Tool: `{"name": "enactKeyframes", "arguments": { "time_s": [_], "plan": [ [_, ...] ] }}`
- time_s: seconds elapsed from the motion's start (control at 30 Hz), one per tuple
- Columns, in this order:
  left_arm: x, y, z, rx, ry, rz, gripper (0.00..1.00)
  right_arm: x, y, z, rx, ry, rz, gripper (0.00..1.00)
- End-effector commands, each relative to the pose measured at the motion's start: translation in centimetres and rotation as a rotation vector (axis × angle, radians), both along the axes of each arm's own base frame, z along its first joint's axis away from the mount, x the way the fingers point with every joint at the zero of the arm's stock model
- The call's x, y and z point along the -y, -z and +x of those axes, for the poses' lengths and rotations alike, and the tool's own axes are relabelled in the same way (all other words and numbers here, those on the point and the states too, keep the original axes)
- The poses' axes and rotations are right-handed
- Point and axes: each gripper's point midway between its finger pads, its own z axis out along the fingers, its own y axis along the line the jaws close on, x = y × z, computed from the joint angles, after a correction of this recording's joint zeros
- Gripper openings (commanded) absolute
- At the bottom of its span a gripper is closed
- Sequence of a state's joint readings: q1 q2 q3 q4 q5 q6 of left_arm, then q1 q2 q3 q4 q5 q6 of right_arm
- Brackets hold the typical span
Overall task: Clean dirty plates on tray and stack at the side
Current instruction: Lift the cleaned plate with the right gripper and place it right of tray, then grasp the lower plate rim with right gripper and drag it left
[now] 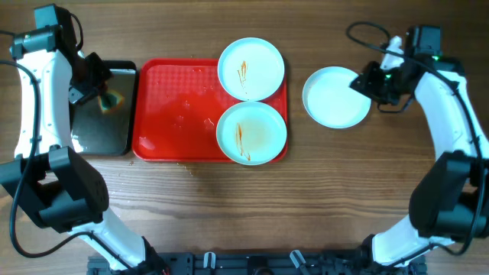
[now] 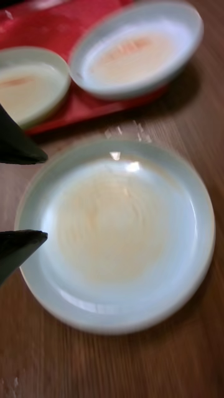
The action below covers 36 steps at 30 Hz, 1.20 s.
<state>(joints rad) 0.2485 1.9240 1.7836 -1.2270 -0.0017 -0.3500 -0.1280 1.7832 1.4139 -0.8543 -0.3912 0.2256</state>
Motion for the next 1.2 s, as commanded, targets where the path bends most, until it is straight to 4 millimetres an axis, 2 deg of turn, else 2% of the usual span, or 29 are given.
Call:
{"name": "enactKeyframes", "arguments": {
  "time_s": [0.0, 0.03, 0.1, 0.2, 0.3, 0.4, 0.53, 0.67, 0.73, 0.9, 0.97, 1.03, 1.07, 1.1, 1.17],
  "plan": [
    [0.7, -0.8, 0.6, 0.028, 0.012, -0.007, 0.04, -6.2, -1.5, -1.0, 0.005, -0.139, 0.047, 0.36],
    [0.8, -0.8, 0.6, 0.028, 0.015, -0.007, 0.04, -8.3, -0.6, -1.9, -0.027, -0.18, 0.04, 0.35],
    [0.8, -0.8, 0.6, 0.028, 0.015, -0.007, 0.04, -9.8, 0.9, -3.0, -0.075, -0.189, -0.005, 0.35],
    [0.8, -0.8, 0.6, 0.028, 0.014, -0.007, 0.04, -13.0, 3.1, -4.6, -0.095, -0.265, -0.024, 0.35],
    [0.8, -0.7, 0.6, 0.028, 0.014, -0.008, 0.04, -14.2, 5.2, -6.4, -0.158, -0.273, -0.078, 0.34],
    [0.8, -0.7, 0.6, 0.028, 0.014, -0.008, 0.04, -15.0, 7.2, -9.2, -0.261, -0.277, -0.088, 0.34],
    [0.8, -0.7, 0.6, 0.028, 0.014, -0.007, 0.04, -15.6, 9.1, -10.5, -0.342, -0.288, -0.1, 0.34],
    [0.8, -0.8, 0.6, 0.028, 0.014, -0.007, 0.04, -15.8, 9.7, -10.6, -0.356, -0.292, -0.089, 0.34],
    [0.8, -0.8, 0.6, 0.028, 0.014, -0.007, 0.04, -15.9, 9.7, -10.6, -0.356, -0.293, -0.089, 0.28],
    [0.8, -0.7, 0.6, 0.028, 0.014, -0.008, 0.04, -16.7, 10.6, -10.8, -0.377, -0.336, -0.083, 0.27],
    [0.8, -0.7, 0.6, 0.028, 0.014, -0.008, 0.04, -16.7, 10.6, -10.7, -0.374, -0.336, -0.083, 0.22],
    [0.8, -0.8, 0.6, 0.028, 0.014, -0.007, 0.04, -16.9, 10.1, -10.4, -0.361, -0.355, -0.084, 0.05],
    [0.8, -0.8, 0.6, 0.028, 0.014, -0.007, 0.04, -17.1, 9.8, -10.1, -0.352, -0.362, -0.08, 0.04],
    [0.8, -0.8, 0.6, 0.028, 0.014, -0.007, 0.04, -17.7, 9.2, -9.6, -0.334, -0.369, -0.063, 0.04],
    [0.8, -0.8, 0.6, 0.028, 0.014, -0.007, 0.04, -20.4, 8.0, -8.6, -0.272, -0.384, -0.007, 0.04]
  ]
}}
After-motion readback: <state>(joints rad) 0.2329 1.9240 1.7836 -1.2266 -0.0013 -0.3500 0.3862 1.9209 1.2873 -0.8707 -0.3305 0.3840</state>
